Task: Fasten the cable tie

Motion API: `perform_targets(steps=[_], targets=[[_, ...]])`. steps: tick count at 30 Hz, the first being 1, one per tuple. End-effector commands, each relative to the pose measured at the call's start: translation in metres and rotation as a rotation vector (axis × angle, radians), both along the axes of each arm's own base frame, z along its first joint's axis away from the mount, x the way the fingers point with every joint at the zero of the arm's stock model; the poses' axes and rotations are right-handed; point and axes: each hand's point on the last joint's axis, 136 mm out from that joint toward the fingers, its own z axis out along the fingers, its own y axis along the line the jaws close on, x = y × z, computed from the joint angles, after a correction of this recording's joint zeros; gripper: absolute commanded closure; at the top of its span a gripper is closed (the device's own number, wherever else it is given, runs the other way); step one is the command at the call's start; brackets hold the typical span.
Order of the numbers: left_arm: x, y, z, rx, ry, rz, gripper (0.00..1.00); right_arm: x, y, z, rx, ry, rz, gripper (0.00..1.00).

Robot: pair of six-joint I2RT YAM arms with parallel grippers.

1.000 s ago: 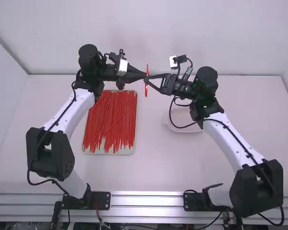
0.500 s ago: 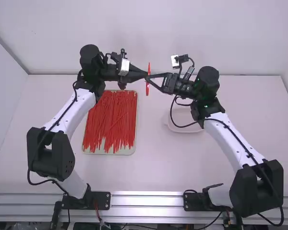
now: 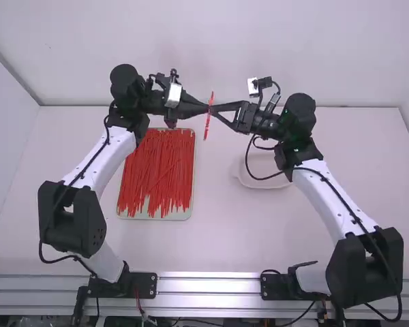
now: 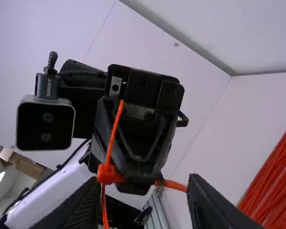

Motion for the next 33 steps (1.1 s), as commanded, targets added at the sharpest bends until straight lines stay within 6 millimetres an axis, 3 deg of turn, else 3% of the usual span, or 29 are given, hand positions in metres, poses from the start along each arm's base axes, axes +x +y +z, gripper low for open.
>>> perform_targets(steps=[1, 9, 19, 21, 28, 33], targets=[[-0.006, 0.005, -0.004, 0.016, 0.043, -0.036, 0.98, -0.001, -0.005, -0.003, 0.0, 0.017, 0.021, 0.46], [-0.008, 0.0, -0.008, 0.023, 0.096, -0.048, 0.98, 0.001, -0.016, -0.001, 0.01, 0.042, 0.017, 0.43], [-0.023, -0.021, -0.01, 0.027, 0.103, -0.111, 0.98, 0.006, -0.024, -0.002, 0.009, 0.047, -0.002, 0.42], [-0.026, -0.026, -0.011, 0.026, 0.091, -0.124, 0.98, 0.006, -0.023, -0.002, 0.014, 0.065, 0.0, 0.45], [-0.024, -0.026, -0.015, 0.026, 0.099, -0.11, 0.98, 0.002, -0.023, -0.001, 0.019, 0.083, 0.022, 0.74], [-0.024, -0.027, -0.015, 0.027, 0.103, -0.11, 0.98, 0.002, -0.023, -0.001, 0.02, 0.09, 0.024, 0.85]])
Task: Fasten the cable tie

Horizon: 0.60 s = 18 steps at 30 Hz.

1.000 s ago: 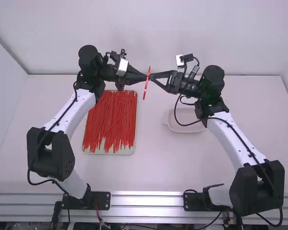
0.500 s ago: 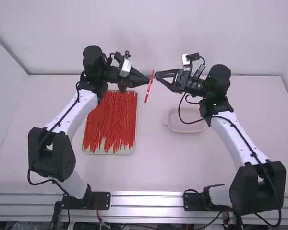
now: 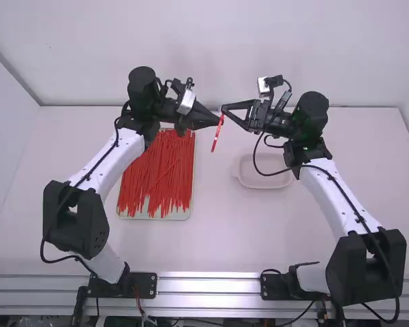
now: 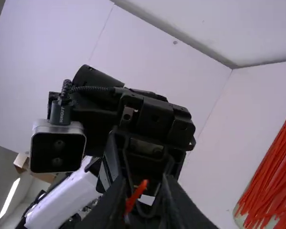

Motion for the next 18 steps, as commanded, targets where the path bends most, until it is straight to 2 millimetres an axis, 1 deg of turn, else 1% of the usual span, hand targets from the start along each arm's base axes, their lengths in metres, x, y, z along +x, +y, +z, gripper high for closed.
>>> perform_targets(steps=[1, 3, 6, 8, 14, 18], targets=[[-0.0027, 0.0, -0.0005, -0.003, -0.016, -0.009, 0.98, -0.0015, 0.0005, -0.002, 0.001, 0.011, 0.011, 0.89], [-0.0027, 0.0001, -0.0005, -0.003, -0.015, -0.009, 0.98, -0.0025, 0.0008, -0.0022, 0.0, 0.012, 0.017, 0.92], [-0.0027, 0.0001, -0.0005, -0.003, -0.014, -0.009, 0.98, -0.0043, 0.0013, -0.0024, -0.001, 0.011, 0.027, 0.94], [-0.0032, -0.0005, -0.0005, -0.003, -0.014, -0.011, 0.98, -0.0051, 0.0014, -0.0025, -0.002, 0.011, 0.033, 1.0], [-0.0043, -0.0021, -0.0005, -0.003, -0.013, -0.015, 0.98, -0.0051, 0.0014, -0.0022, -0.003, 0.005, 0.032, 1.0], [-0.0042, -0.0021, -0.0009, -0.002, -0.009, -0.014, 0.98, -0.0038, 0.0026, 0.0025, 0.005, -0.023, 0.019, 1.0]])
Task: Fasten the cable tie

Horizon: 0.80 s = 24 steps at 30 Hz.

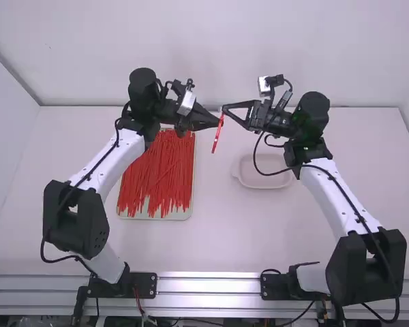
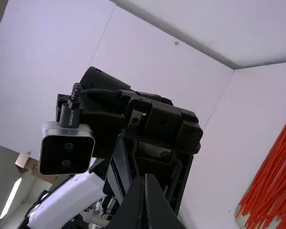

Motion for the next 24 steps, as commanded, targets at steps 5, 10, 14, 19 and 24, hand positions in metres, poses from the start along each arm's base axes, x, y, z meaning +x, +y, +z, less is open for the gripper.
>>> perform_targets(steps=[5, 10, 14, 19, 24], targets=[[0.003, -0.006, 0.0, 0.004, 0.011, 0.03, 0.98, 0.001, 0.01, 0.0, 0.006, -0.003, -0.014, 1.0], [-0.001, -0.008, -0.008, 0.007, -0.003, 0.016, 0.98, 0.006, 0.007, 0.0, 0.01, 0.002, -0.046, 1.0], [-0.004, -0.012, -0.015, 0.012, -0.011, 0.008, 0.98, 0.01, 0.006, -0.001, 0.013, 0.017, -0.066, 1.0], [-0.006, -0.013, -0.022, 0.018, -0.005, 0.006, 0.98, 0.015, 0.0, 0.0, 0.019, 0.031, -0.095, 1.0], [-0.007, -0.012, -0.026, 0.024, 0.004, 0.006, 0.98, 0.021, -0.009, 0.0, 0.022, 0.034, -0.122, 1.0]])
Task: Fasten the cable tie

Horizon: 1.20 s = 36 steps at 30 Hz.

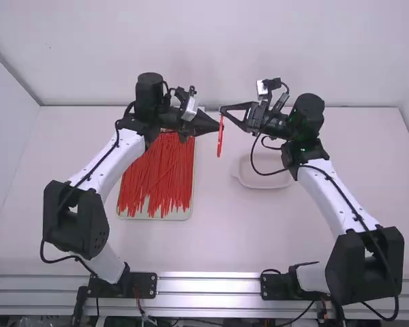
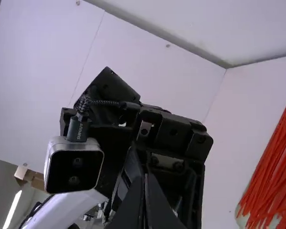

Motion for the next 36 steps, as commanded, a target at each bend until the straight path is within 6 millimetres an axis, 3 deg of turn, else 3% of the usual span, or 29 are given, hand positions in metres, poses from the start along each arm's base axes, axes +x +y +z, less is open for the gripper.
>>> perform_targets(steps=[1, 15, 36], targets=[[-0.014, -0.009, 0.002, -0.013, -0.027, -0.06, 0.98, 0.013, -0.011, 0.012, 0.016, -0.034, -0.081, 1.0], [-0.017, -0.011, -0.021, 0.042, 0.028, -0.025, 0.98, 0.02, -0.019, 0.012, 0.023, -0.022, -0.119, 1.0], [-0.044, -0.002, -0.093, 0.19, 0.165, -0.005, 0.98, 0.032, -0.032, 0.014, 0.029, -0.026, -0.188, 1.0]])
